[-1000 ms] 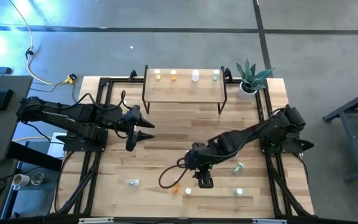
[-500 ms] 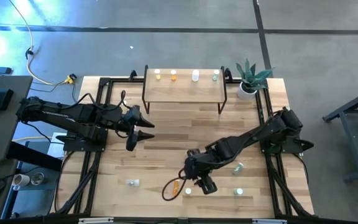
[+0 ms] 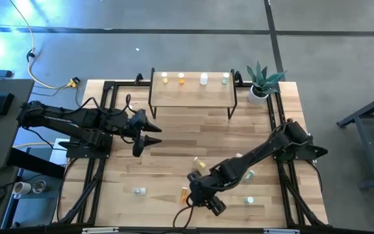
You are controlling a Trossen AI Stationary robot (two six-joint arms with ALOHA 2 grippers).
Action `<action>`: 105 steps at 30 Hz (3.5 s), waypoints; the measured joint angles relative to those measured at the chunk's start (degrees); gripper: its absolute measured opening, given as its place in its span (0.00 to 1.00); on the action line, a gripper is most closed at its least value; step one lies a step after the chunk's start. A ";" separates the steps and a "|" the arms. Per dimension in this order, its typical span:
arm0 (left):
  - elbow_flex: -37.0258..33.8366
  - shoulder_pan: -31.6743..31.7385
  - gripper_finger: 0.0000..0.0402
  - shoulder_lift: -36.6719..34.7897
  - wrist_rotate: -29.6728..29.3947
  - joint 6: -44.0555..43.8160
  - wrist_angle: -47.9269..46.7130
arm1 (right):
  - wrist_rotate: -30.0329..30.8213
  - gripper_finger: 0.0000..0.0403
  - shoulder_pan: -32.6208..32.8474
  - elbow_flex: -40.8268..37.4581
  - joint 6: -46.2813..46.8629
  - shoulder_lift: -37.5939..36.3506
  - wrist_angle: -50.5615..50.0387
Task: Pick and place medicine bottles onto shelf by color
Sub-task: Put the right orange pill bottle on the shelf and align it to the other orange pill bottle
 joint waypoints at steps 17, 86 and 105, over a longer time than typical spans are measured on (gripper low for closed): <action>0.00 0.01 0.55 0.00 -0.11 -0.06 -0.02 | -0.10 0.56 0.14 0.00 -0.41 7.31 2.31; 0.02 0.07 0.55 0.00 -12.98 6.13 -6.52 | 5.06 0.27 -13.27 0.02 18.39 -4.41 -6.30; 0.02 6.95 0.55 0.00 -15.12 6.13 -11.21 | 5.16 0.27 -31.55 3.06 12.66 -8.41 -8.69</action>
